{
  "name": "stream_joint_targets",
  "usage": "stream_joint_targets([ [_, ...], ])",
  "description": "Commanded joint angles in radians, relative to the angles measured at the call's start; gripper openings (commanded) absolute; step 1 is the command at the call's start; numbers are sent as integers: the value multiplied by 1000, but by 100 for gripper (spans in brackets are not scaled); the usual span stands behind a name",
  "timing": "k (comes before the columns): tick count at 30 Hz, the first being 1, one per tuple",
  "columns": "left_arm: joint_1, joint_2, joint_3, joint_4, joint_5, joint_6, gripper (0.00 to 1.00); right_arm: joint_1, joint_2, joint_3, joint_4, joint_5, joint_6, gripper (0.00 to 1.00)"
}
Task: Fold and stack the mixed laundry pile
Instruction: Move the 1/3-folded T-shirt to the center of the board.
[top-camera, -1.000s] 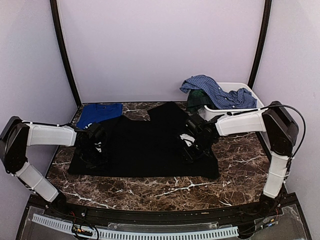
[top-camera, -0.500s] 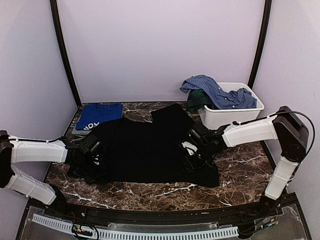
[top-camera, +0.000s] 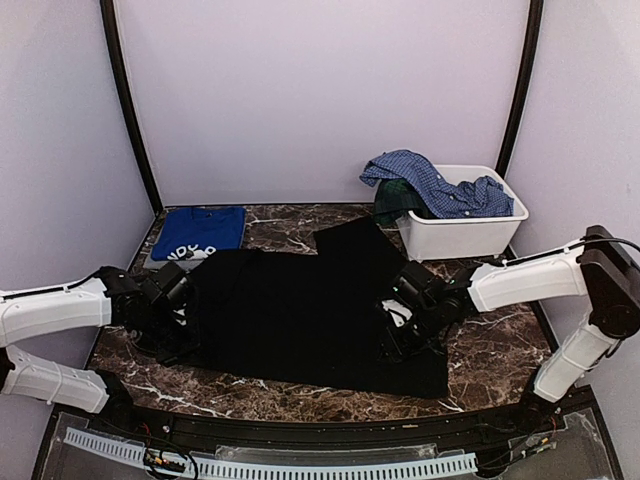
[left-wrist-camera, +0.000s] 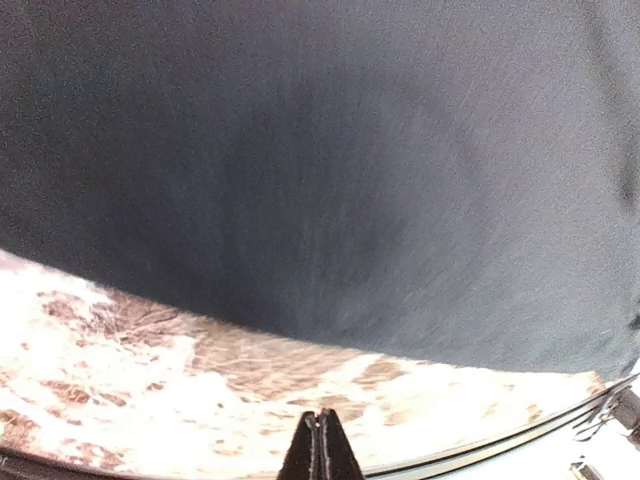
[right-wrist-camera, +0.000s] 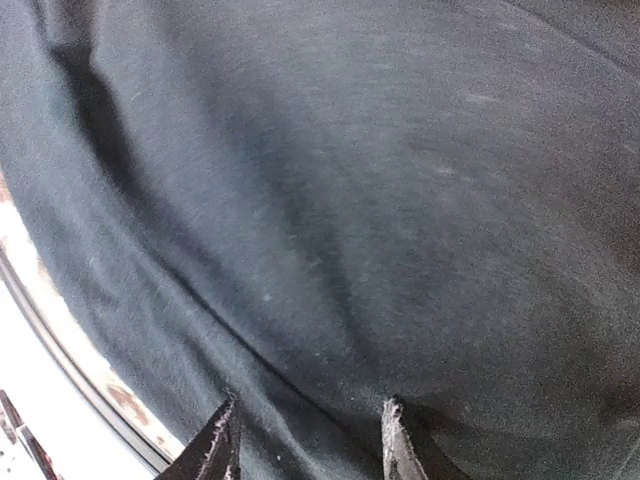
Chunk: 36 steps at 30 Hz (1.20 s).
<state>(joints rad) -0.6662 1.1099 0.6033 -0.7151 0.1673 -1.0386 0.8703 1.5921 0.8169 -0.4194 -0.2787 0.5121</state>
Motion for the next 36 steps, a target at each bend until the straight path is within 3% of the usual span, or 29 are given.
stream_joint_targets([
  [1,1,22,156,-105,-167,60,0,-55,-35,-48,-184,98,43,46],
  [8,170,248,246,3,-230,151,0,-95,-15,-36,-179,89,14,47],
  [13,176,333,224,1,-179,108,0,-97,-13,-26,-195,75,9,47],
  [23,139,110,-74,-63,-30,-80,0,-89,-15,-15,-241,22,-14,49],
  [31,139,-153,-72,-282,-73,-177,0,-76,-57,-2,-303,25,-6,51],
  [36,130,-194,-4,-234,-82,-89,0,-35,-81,32,-342,77,13,54],
])
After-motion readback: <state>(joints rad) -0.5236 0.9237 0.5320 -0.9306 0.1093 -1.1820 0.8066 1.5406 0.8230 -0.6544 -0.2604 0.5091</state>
